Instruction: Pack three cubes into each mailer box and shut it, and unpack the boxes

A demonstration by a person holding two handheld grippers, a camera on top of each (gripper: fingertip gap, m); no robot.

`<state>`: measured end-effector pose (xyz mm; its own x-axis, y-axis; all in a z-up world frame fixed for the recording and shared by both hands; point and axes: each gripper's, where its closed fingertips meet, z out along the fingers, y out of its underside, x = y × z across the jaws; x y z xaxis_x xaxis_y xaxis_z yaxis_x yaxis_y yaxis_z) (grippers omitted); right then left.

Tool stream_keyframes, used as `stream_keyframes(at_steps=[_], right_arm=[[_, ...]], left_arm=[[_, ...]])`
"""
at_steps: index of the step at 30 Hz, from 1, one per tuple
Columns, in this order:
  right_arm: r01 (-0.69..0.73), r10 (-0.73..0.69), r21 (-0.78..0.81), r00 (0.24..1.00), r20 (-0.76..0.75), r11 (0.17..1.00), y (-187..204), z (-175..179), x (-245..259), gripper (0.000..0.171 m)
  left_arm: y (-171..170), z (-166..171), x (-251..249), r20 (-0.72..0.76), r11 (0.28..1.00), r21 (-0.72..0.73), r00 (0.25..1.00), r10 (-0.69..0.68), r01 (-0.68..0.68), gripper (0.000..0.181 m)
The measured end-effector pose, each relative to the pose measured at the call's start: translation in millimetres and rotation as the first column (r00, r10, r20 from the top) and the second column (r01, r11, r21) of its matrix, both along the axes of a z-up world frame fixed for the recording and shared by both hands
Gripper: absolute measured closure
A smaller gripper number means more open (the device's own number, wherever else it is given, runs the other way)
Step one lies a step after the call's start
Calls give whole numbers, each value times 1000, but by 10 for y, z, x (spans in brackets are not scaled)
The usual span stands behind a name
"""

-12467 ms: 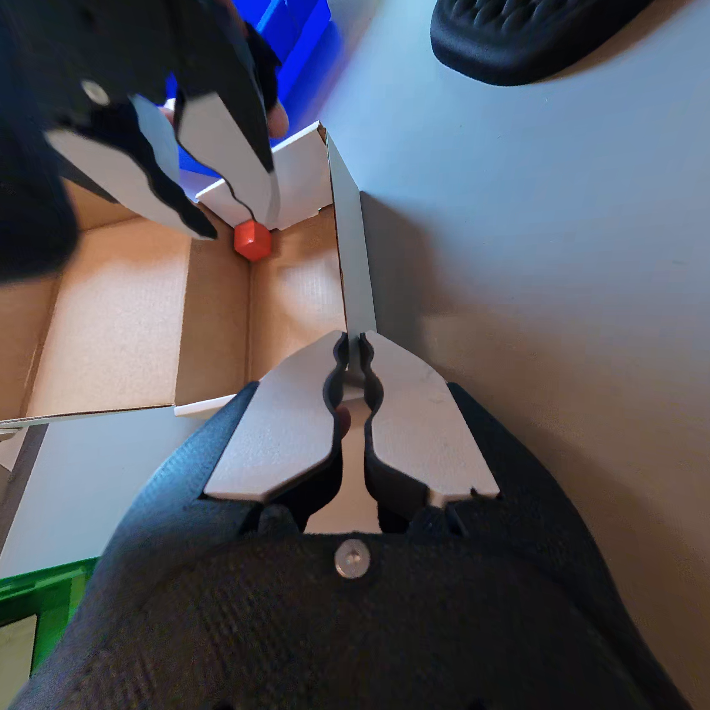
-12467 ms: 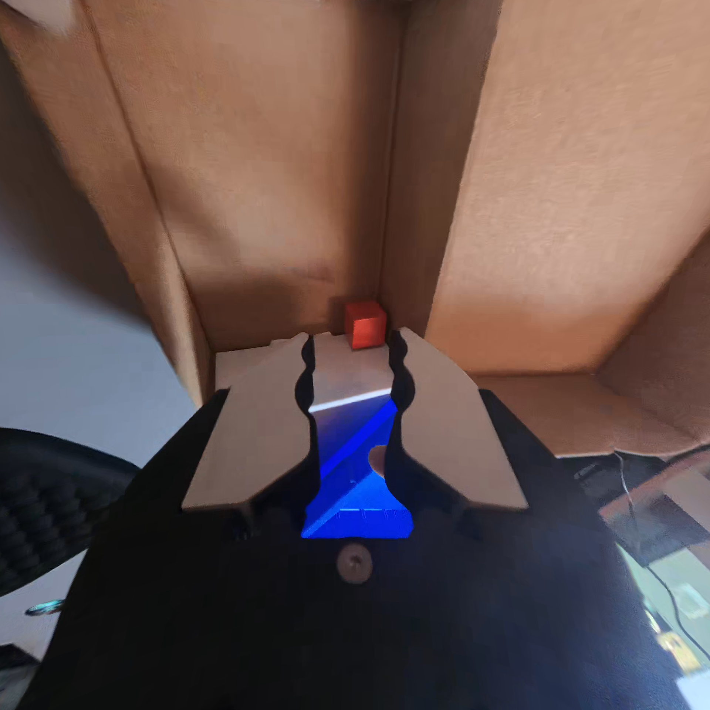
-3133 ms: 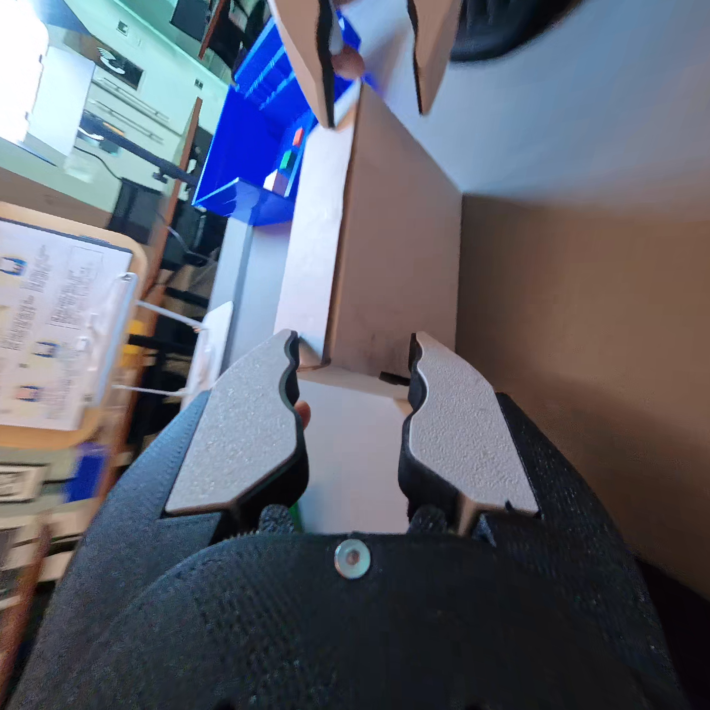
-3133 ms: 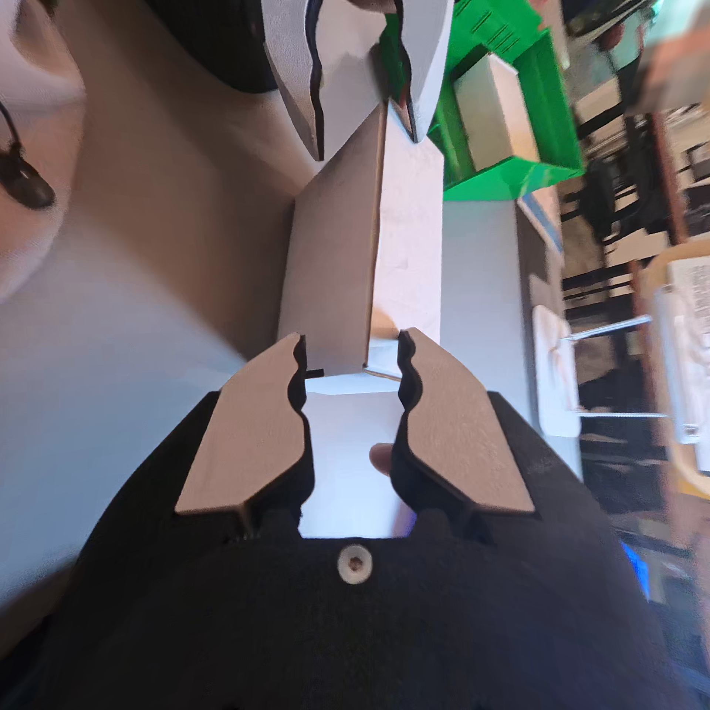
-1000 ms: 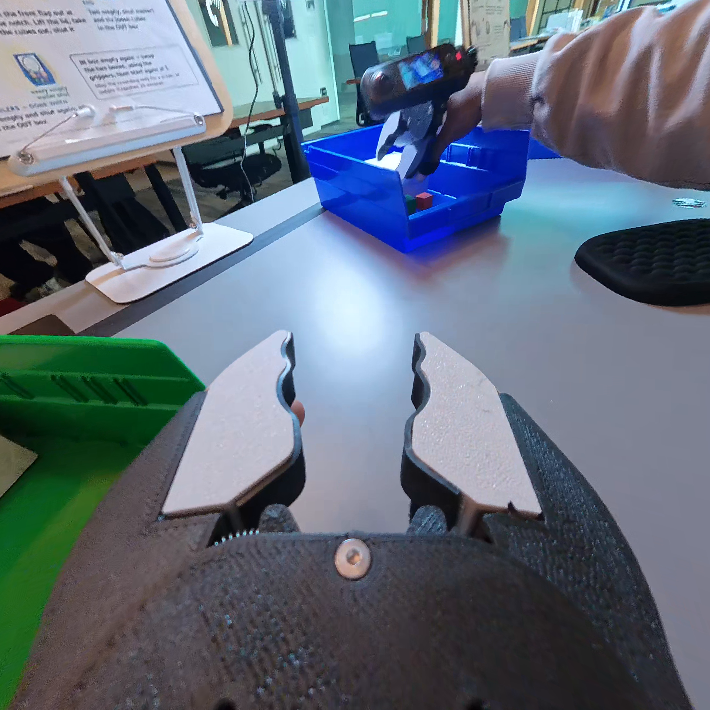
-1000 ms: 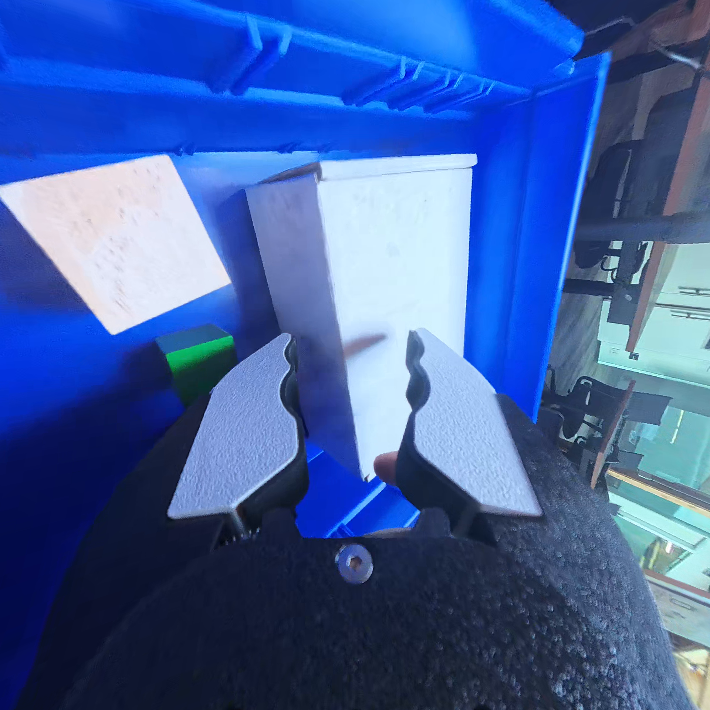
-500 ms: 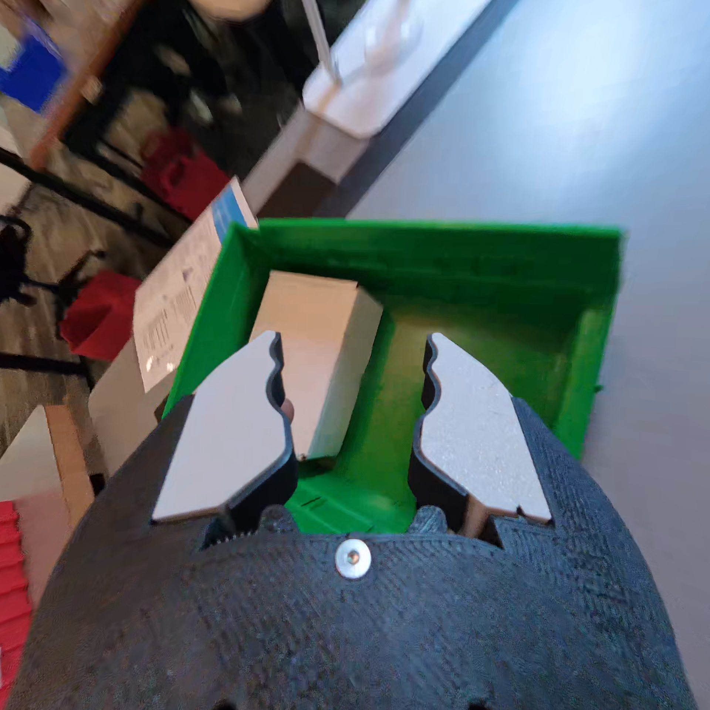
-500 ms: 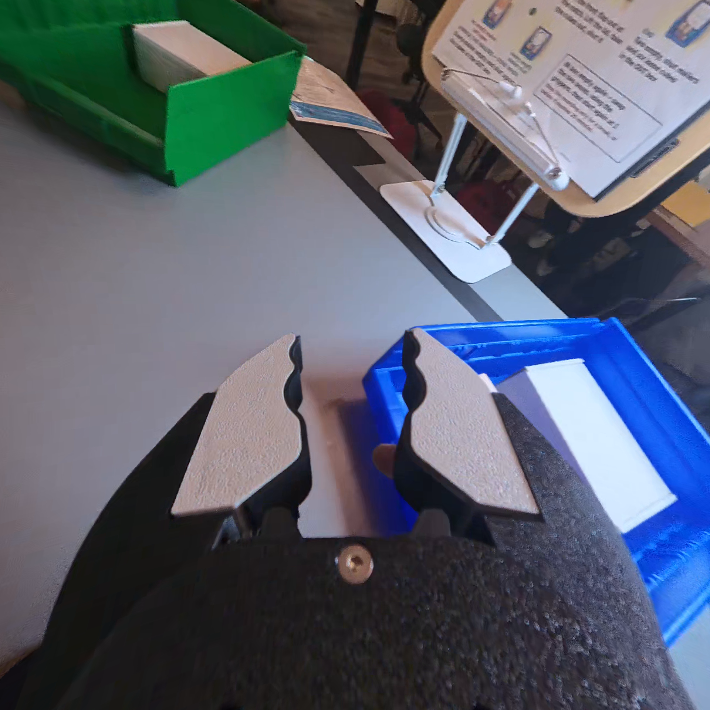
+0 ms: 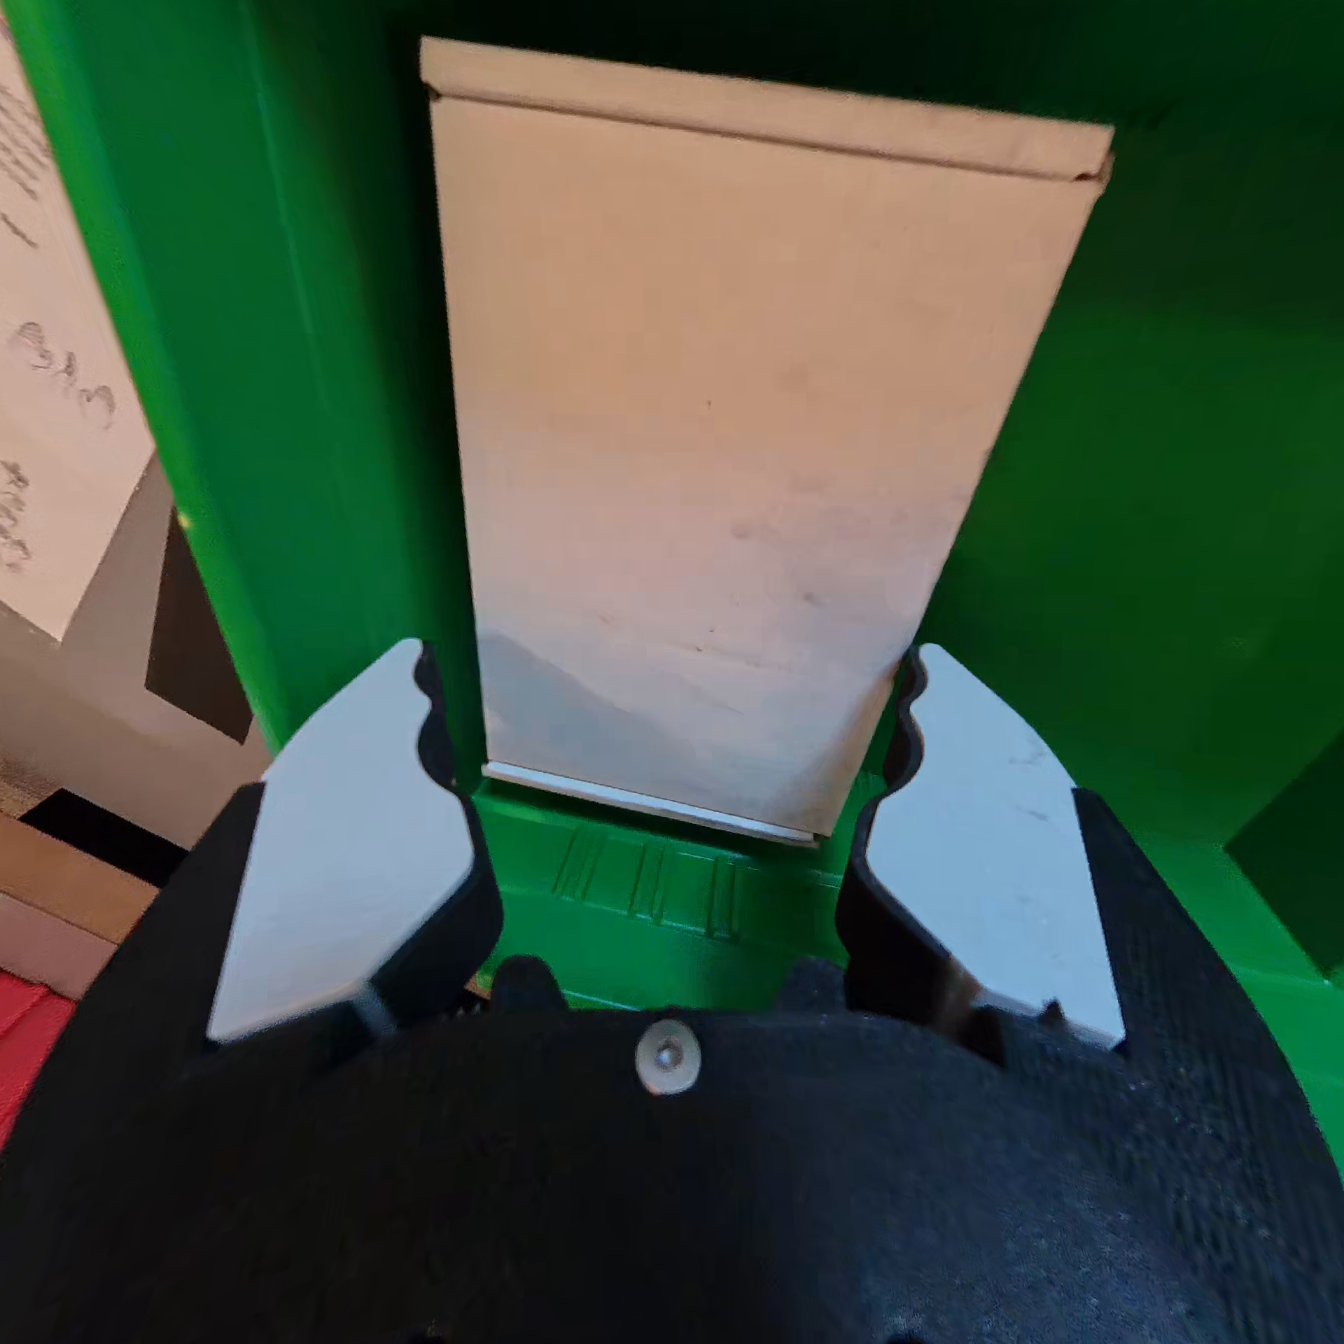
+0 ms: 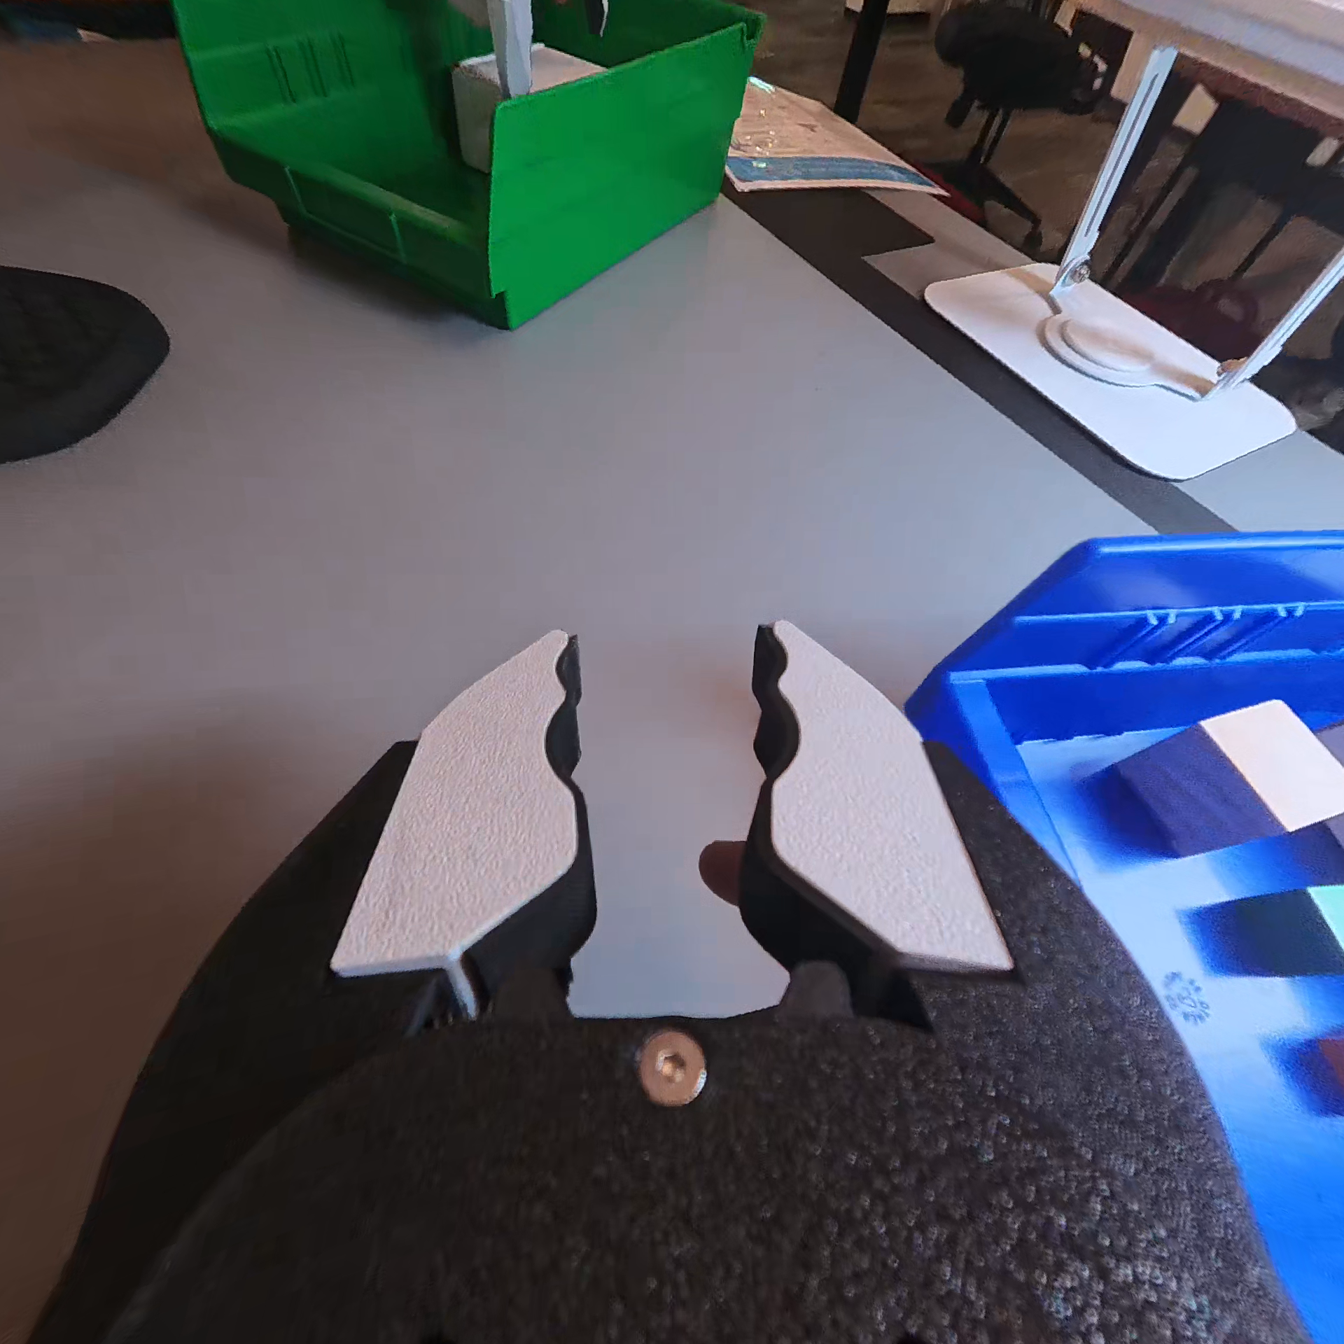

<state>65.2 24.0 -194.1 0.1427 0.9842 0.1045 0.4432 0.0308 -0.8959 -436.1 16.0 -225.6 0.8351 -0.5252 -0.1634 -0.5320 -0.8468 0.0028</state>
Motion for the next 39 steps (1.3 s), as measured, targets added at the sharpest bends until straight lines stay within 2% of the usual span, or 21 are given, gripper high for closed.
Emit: stream_keyframes(at_steps=[3,8,17,20,25,31,36,39], right_arm=[[-16,16,-38,1000,-2,999,-4,-72,-1,126],[-43,44,-54,999,0,998,-39,-109,-12,129],[-64,64,-7,998,0,998,-103,-72,23,132],[-70,70,7,998,-2,998,-122,-54,28,132],[-77,77,21,997,1,997,-169,-40,35,132],[-81,81,20,997,17,997,-196,-85,26,132],[-79,79,32,997,24,996,-197,-97,38,133],[-85,85,25,996,12,996,-208,-77,33,134]], left_arm=[[-15,-148,5,1,996,-81,1000,-27,27,62],[-20,-183,-39,-97,987,-132,989,-107,94,62],[-403,-115,573,-13,953,-205,973,-232,224,62],[-414,-95,591,-43,960,-165,971,-236,226,59],[-406,-46,628,0,970,-115,977,-215,214,55],[-419,-356,644,22,960,-144,971,-238,239,42],[-427,-282,696,42,962,-58,963,-266,268,47],[-463,-67,753,78,967,10,964,-253,253,49]])
